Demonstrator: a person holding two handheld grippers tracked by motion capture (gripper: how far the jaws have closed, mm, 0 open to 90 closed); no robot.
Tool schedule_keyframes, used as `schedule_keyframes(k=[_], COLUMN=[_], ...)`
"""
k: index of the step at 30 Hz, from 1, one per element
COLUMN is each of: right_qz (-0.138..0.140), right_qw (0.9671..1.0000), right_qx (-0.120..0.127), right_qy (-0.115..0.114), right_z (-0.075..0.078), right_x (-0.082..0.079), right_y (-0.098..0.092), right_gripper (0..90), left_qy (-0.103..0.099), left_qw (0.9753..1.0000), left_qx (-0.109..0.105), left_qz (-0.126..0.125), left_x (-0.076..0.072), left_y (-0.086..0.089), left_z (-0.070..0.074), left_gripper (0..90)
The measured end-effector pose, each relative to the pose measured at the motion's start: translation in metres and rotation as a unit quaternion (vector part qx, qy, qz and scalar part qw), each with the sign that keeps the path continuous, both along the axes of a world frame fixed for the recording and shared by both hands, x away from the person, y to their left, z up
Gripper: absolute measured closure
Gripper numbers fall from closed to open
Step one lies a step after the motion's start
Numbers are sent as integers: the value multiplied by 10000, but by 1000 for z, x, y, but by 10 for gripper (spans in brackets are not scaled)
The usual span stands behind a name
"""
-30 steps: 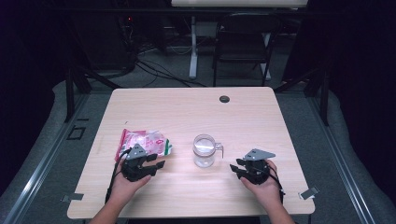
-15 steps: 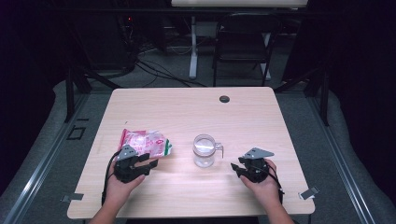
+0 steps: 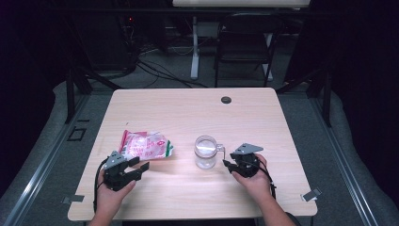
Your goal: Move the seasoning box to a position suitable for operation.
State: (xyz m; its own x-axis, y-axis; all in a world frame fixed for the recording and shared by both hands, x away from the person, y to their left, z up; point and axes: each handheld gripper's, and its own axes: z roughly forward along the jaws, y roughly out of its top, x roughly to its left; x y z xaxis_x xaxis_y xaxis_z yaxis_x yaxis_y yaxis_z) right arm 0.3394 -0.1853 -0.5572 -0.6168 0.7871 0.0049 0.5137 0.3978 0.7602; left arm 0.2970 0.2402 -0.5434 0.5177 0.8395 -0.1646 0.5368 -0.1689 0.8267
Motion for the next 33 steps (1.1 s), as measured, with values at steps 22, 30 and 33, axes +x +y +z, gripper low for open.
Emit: schedule_keyframes(k=[22,30,33], right_qz=[-110,-73,-33], right_qw=[9997,9997,9997], right_qx=[-81,-169,-212], right_qy=[211,164,144], right_z=[-7,-6,-6], right_x=[34,33,32], right_y=[27,27,27], right_gripper=[754,762,764], left_qy=[7,2,32], left_qw=[9983,9985,9986], left_qx=[167,187,215], left_qz=[563,523,474], left_x=[-29,-28,-27], left_y=[29,27,26], left_z=[-1,-1,0], left_gripper=[490,491,490])
